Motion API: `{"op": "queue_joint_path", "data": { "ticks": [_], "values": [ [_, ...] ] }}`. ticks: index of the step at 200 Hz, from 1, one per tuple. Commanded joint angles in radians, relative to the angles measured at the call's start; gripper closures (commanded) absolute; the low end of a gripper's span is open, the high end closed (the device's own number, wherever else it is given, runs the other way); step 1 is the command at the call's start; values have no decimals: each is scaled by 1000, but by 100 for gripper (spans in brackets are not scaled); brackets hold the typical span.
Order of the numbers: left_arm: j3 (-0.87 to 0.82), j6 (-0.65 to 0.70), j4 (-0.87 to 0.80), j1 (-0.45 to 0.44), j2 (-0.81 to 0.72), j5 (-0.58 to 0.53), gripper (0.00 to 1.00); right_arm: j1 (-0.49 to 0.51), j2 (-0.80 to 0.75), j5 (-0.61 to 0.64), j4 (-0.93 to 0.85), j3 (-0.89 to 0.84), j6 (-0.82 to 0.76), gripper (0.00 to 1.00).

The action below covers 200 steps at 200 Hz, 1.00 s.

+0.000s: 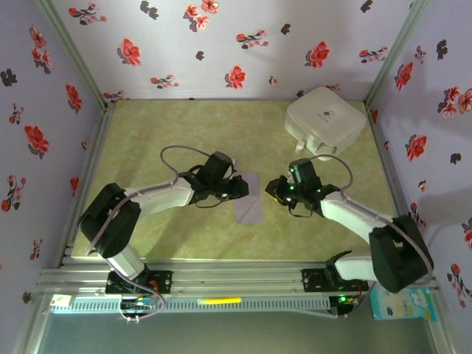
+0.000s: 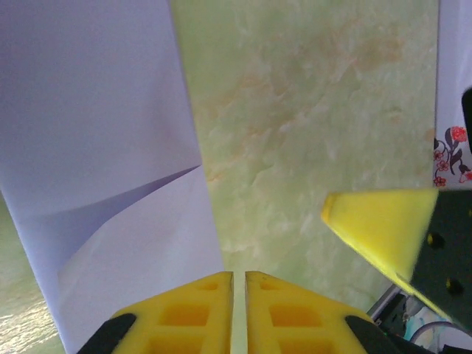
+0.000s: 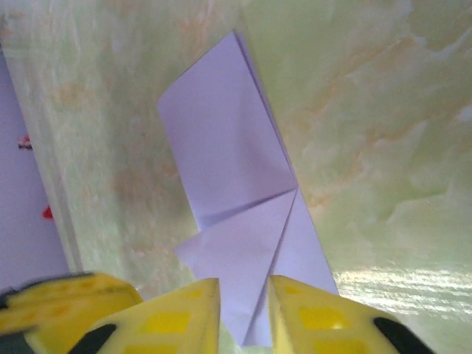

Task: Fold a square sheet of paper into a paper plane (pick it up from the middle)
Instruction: Fold the triangle a second time at the center of the table, then turn over the paper at the center of the table.

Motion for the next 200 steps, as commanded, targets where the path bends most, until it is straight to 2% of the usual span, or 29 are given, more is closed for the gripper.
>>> {"op": "queue_joint_path", "data": {
  "ticks": [1, 21, 33, 57, 81, 122, 200],
  "values": [
    [67, 69, -159, 15, 48, 5, 90, 13, -28, 62, -96, 6, 11, 74],
    [112, 168, -231, 24, 103, -2, 92, 51, -14, 64, -57, 24, 0, 72],
    [118, 162, -250, 37, 115, 7, 93, 80, 3, 87, -77, 43, 4, 71],
    [101, 172, -182, 43, 117, 38, 93, 109, 43, 87, -90, 62, 28, 71],
    [145, 190, -257, 51, 154, 53, 94, 125, 61, 75, -89, 70, 71, 70],
    [74, 207, -172, 51, 176, 79, 94, 142, 104, 74, -109, 75, 54, 70],
    [11, 217, -128, 51, 234, 40, 95, 176, 161, 52, -114, 62, 57, 68]
  ]
}}
